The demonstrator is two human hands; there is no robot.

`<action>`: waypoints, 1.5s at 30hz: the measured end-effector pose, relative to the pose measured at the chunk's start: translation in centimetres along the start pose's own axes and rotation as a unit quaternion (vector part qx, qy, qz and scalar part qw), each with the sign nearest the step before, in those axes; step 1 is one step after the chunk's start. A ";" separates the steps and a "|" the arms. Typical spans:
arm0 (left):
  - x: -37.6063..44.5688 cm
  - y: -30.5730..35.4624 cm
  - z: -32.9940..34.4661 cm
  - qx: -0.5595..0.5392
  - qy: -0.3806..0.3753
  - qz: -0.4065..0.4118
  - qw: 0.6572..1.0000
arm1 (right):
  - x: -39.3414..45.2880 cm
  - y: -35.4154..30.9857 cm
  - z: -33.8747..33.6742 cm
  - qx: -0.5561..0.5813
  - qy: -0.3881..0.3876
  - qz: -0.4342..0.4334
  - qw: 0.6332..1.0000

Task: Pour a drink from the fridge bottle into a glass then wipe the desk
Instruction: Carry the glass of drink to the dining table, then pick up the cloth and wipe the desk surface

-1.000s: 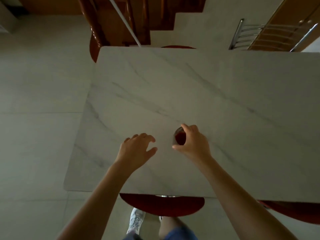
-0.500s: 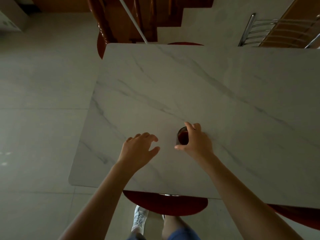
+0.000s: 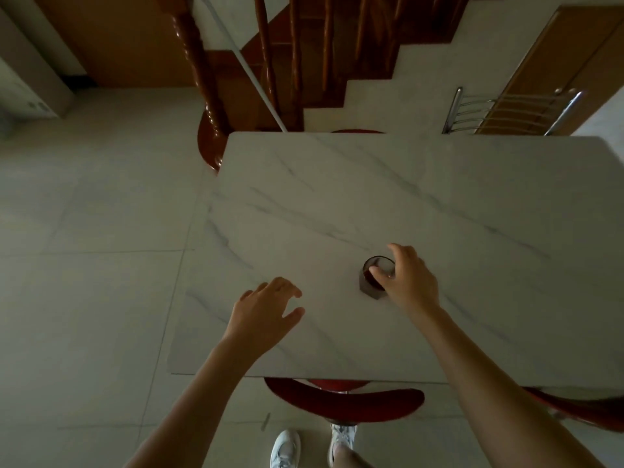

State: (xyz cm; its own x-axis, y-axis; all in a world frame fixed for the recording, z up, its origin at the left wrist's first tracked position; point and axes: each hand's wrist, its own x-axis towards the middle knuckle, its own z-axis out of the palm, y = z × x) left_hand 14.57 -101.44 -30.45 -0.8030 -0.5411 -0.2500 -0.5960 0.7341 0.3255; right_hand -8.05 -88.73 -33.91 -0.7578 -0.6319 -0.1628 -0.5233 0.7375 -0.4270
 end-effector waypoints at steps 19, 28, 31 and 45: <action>-7.3 3.6 -26.0 -0.007 0.342 0.161 0.926 | -13.8 -18.8 -23.1 0.025 0.397 -0.286 0.872; -16.7 2.1 -27.4 -0.002 0.383 0.075 0.921 | -18.5 -25.6 -24.4 0.071 0.369 -0.393 0.839; -22.0 -1.9 -24.8 0.008 0.380 -0.028 0.925 | -19.8 -29.4 -21.1 0.112 0.291 -0.448 0.838; -59.2 -19.7 -12.4 0.039 0.423 -0.454 0.783 | -42.5 -51.3 0.9 0.089 -0.055 -0.697 0.710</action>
State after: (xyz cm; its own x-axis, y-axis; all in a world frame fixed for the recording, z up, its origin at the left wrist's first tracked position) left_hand 73.71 -88.96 -10.76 0.2138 -0.9088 0.3584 -0.9486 -0.1054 0.2985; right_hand 51.37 -99.87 -5.89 0.4871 -0.7407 0.4627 -0.6701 -0.6568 -0.3458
